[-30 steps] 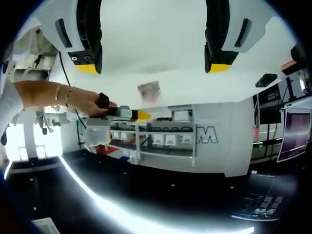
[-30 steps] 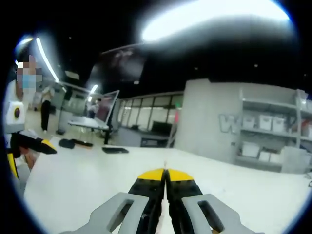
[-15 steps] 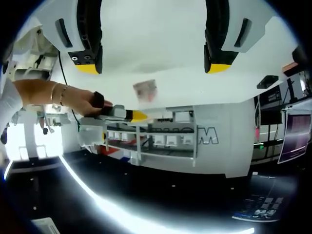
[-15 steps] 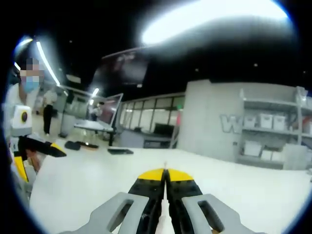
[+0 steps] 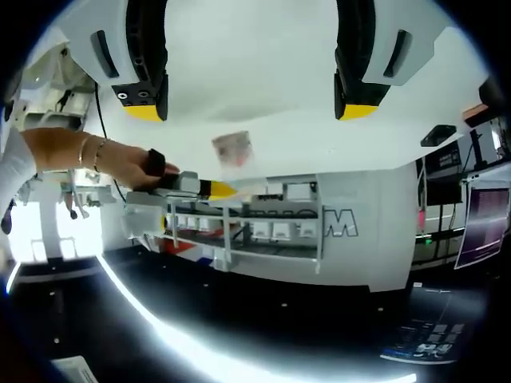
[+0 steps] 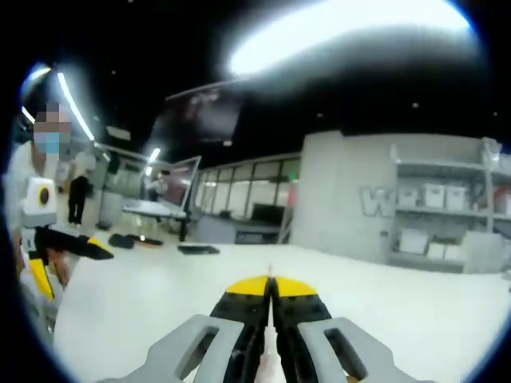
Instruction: Open the resealable bag by pulling the two sides of the seal apart until the entire bag opening is separated and visibly accessible.
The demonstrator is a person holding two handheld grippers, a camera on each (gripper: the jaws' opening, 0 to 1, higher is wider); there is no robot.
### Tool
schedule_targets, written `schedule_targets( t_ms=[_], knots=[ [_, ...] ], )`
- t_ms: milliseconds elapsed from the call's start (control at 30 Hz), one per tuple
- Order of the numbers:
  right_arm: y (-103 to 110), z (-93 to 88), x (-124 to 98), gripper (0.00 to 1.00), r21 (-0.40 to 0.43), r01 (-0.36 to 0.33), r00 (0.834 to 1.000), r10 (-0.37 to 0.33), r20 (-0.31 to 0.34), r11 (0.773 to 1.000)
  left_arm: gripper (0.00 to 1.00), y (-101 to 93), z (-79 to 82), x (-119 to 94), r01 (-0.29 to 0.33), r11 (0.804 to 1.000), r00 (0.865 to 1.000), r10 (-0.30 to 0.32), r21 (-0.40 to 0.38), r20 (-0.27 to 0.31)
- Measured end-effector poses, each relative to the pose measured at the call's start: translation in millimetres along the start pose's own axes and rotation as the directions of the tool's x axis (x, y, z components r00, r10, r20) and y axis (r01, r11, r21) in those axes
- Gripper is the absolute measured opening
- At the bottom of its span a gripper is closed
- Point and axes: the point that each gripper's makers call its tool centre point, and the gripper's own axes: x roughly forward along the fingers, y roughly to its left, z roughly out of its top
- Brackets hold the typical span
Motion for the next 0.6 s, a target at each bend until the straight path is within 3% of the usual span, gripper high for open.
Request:
schedule_targets(
  t_ms=[600],
  knots=[
    [15,2.6,-19,0.00,0.025,-0.018,0.999,0.017,0.027,1.000,0.84,1.1,-1.1,-1,0.009,1.000,1.000,-0.009,0.005,-0.004]
  ],
)
